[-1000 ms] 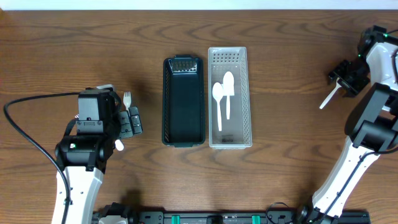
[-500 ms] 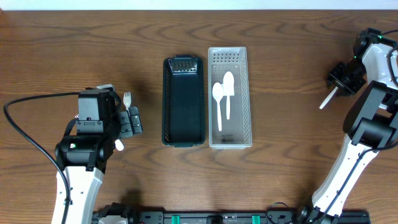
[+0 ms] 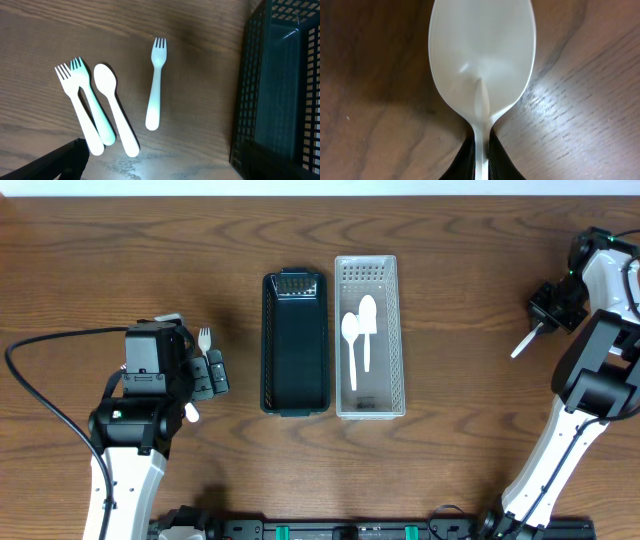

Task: Pack container
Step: 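Place the last spoon into the white basket, raise right gripper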

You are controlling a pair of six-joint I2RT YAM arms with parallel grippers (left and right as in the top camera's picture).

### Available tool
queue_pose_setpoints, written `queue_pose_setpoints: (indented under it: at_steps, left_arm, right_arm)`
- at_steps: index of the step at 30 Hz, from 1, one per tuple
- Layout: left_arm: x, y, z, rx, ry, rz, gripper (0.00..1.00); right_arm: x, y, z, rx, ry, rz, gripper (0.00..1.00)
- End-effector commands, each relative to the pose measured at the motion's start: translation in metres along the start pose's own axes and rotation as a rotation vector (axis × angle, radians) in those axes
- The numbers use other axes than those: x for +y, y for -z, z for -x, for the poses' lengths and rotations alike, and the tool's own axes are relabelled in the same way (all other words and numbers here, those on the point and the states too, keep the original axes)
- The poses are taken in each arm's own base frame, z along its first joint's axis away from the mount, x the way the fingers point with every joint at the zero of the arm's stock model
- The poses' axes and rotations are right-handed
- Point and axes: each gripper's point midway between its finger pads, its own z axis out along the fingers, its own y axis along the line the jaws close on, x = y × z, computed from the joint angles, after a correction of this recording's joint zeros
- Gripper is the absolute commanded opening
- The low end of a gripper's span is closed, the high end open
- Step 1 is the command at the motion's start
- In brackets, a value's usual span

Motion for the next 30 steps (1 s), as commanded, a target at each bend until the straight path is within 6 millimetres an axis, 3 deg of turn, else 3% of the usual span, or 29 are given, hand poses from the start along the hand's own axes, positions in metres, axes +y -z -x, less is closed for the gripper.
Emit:
queue_pose_setpoints:
  at_steps: [1, 4, 7, 11, 15, 18, 21, 24, 30]
  left_arm:
    - [0.001, 0.004, 0.008, -0.021, 0.005, 0.004, 0.98]
    - [0.001, 0.004, 0.008, -0.021, 0.005, 0.004, 0.98]
    - [0.001, 0.005, 0.008, -0.021, 0.005, 0.004, 0.98]
    - [0.001, 0.005, 0.008, -0.021, 0.005, 0.004, 0.98]
    - [0.001, 0.005, 0.008, -0.021, 0.005, 0.005, 0.98]
    - [0.001, 0.005, 0.008, -0.021, 0.005, 0.005, 0.98]
    - [0.001, 0.004, 0.008, -0.02, 0.005, 0.005, 0.98]
    - [0.001, 0.004, 0.008, -0.02, 0.005, 0.005, 0.98]
    - [0.001, 0.004, 0.007, -0.02, 0.005, 0.005, 0.98]
  right_arm:
    - [0.017, 0.007, -0.013, 0.006, 0.044, 0.015, 0.01]
    - [0.04, 0.05, -0.017, -0.09, 0.121, 0.061, 0.01]
    - [0.073, 0.108, -0.033, -0.221, 0.235, 0.129, 0.01]
    - [0.119, 0.175, -0.083, -0.344, 0.4, 0.224, 0.01]
    - [0.163, 0.207, -0.146, -0.391, 0.548, 0.295, 0.01]
    - [0.192, 0.207, -0.191, -0.379, 0.638, 0.319, 0.01]
    - [0.21, 0.192, -0.218, -0.364, 0.686, 0.285, 0.01]
    - [0.225, 0.168, -0.239, -0.325, 0.737, 0.252, 0.01]
    - [0.242, 0.098, -0.267, -0.208, 0.818, 0.138, 0.01]
